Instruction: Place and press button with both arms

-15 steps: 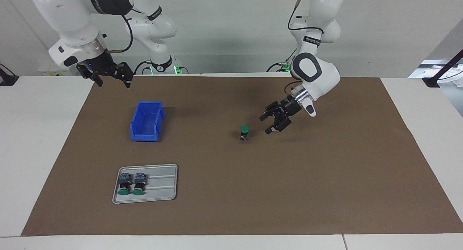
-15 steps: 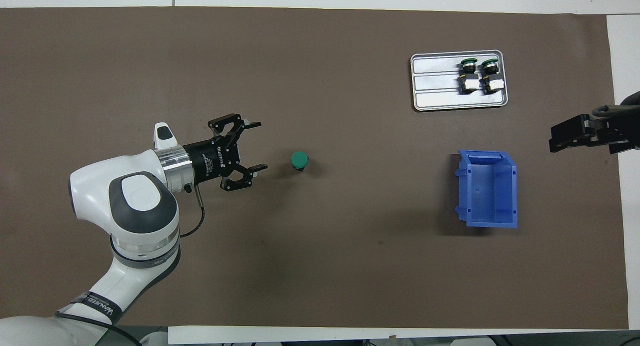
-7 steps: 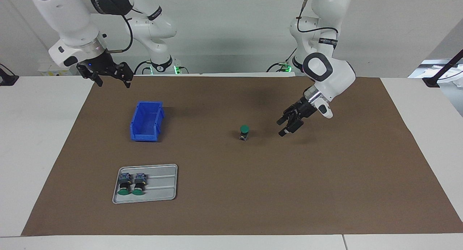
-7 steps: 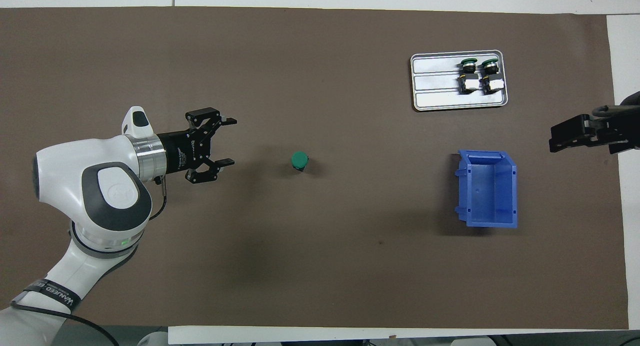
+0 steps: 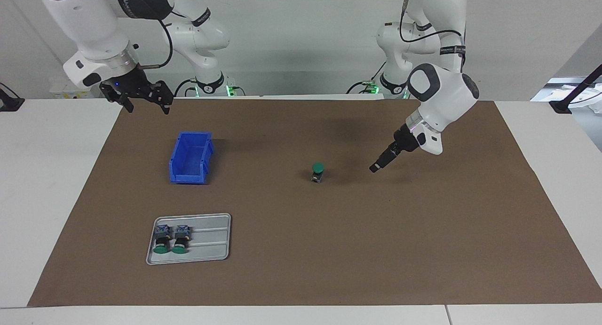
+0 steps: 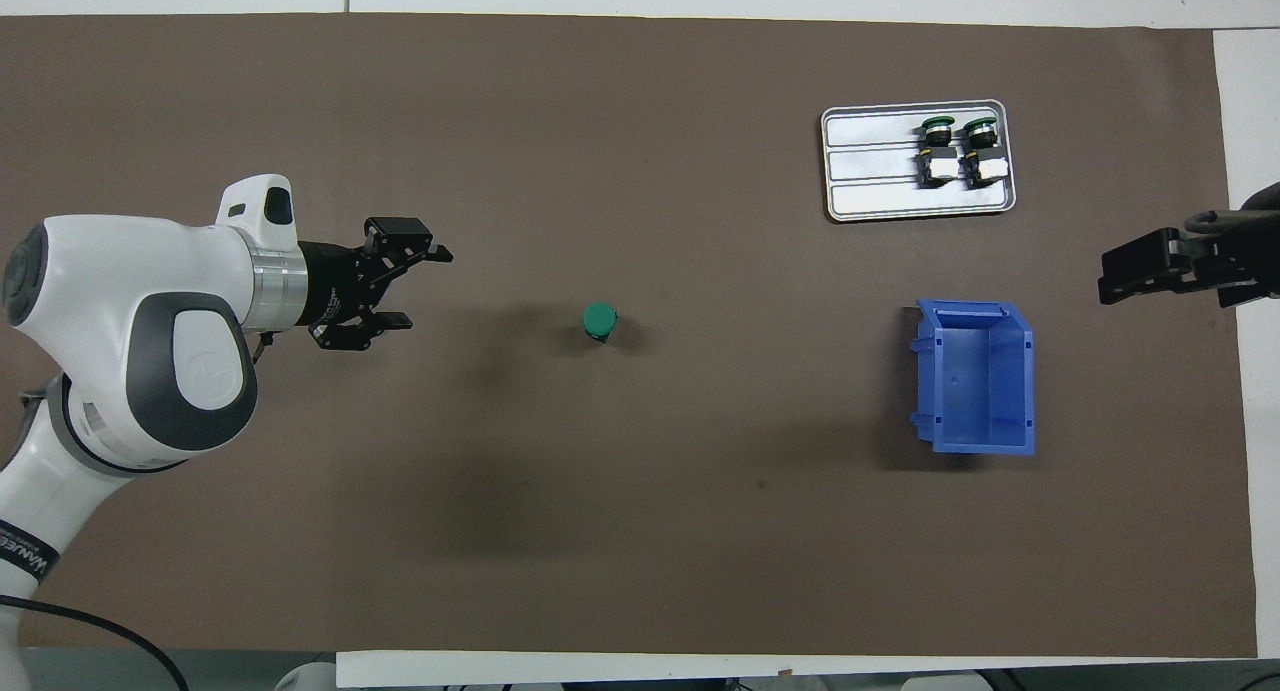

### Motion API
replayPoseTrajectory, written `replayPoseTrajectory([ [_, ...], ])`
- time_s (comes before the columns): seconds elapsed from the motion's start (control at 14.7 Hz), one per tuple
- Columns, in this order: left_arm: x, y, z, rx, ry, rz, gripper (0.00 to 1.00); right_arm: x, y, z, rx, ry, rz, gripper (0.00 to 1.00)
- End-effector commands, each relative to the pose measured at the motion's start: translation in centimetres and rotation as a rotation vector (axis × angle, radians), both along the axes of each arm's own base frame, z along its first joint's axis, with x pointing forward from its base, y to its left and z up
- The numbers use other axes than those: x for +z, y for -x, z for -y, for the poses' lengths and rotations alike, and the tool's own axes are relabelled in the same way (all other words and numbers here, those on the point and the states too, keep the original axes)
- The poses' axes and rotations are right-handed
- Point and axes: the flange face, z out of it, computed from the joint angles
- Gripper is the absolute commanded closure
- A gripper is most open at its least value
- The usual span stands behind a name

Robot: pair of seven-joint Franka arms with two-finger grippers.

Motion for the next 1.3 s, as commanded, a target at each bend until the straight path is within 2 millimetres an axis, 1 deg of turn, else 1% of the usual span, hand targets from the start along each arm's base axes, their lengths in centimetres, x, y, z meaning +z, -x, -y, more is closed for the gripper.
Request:
replayPoseTrajectory([
  [0.0, 2.1, -0.6, 0.6, -0.155, -0.156, 0.047, 0.0, 0.0, 0.7, 0.4, 0.011, 0.006, 0.008, 0.01],
  [0.07, 2.3, -0.7, 0.8, -0.183, -0.192, 0.054, 0.0, 0.0, 0.7, 0.4, 0.011, 0.006, 0.008, 0.01],
  [0.2, 3.5, -1.0, 1.7, -0.254, -0.253, 0.063, 0.0, 0.0, 0.7, 0.3, 0.011, 0.004, 0.008, 0.01],
  [0.27, 4.3, -1.5, 2.2, -0.271, -0.26, 0.044, 0.0, 0.0, 0.7, 0.3, 0.011, 0.004, 0.008, 0.01],
  [0.34, 5.3, -1.5, 3.4, -0.307, -0.267, 0.028, 0.02, 0.0, 0.7, 0.4, 0.011, 0.006, 0.008, 0.01],
  [0.41, 5.9, -1.1, 5.2, -0.349, -0.281, 0.016, 0.04, 0.0, 0.7, 0.3, 0.011, 0.004, 0.008, 0.01],
  [0.48, 6.0, -0.9, 6.5, -0.366, -0.313, 0.009, 0.09, 0.0, 0.7, 0.4, 0.011, 0.006, 0.008, 0.01],
  [0.55, 5.9, -0.5, 8.1, -0.369, -0.334, 0.008, 0.15, 0.0, 0.7, 0.3, 0.011, 0.004, 0.008, 0.01],
  [0.61, 5.1, -0.6, 10.3, -0.356, -0.343, -0.013, 0.24, 0.0, 0.7, 0.3, 0.011, 0.004, 0.008, 0.01],
  [0.68, 5.1, -0.9, 11.9, -0.348, -0.354, -0.034, 0.34, 0.0, 0.7, 0.4, 0.011, 0.006, 0.008, 0.01],
  [0.75, 5.2, -0.5, 13.2, -0.353, -0.358, -0.041, 0.48, 0.0, 0.7, 0.3, 0.011, 0.004, 0.008, 0.01],
  [0.82, 5.0, 0.1, 14.3, -0.357, -0.359, -0.04, 0.65, 0.0, 0.7, 0.3, 0.011, 0.004, 0.008, 0.01],
  [0.89, 4.3, 1.1, 16.2, -0.362, -0.369, -0.051, 0.78, 0.0, 0.7, 0.4, 0.011, 0.006, 0.008, 0.01],
  [0.96, 2.8, 1.7, 17.9, -0.375, -0.4, -0.06, 0.87, 0.0, 0.7, 0.4, 0.011, 0.006, 0.008, 0.01],
  [1.02, 3.0, 1.2, 18.9, -0.359, -0.402, -0.044, 0.93, 0.0, 0.7, 0.3, 0.013, 0.004, 0.008, 0.01],
  [1.09, 2.4, 1.0, 19.9, -0.348, -0.405, -0.049, 0.98, 0.0, 0.7, 0.3, 0.011, 0.004, 0.008, 0.01],
  [1.16, 2.4, 1.6, 21.2, -0.349, -0.405, -0.047, 1.0, 0.0, 0.7, 0.3, 0.011, 0.004, 0.008, 0.01],
  [1.23, 1.8, 1.8, 21.7, -0.347, -0.407, -0.05, 1.0, 0.0, 0.7, 0.3, 0.011, 0.004, 0.008, 0.01],
])
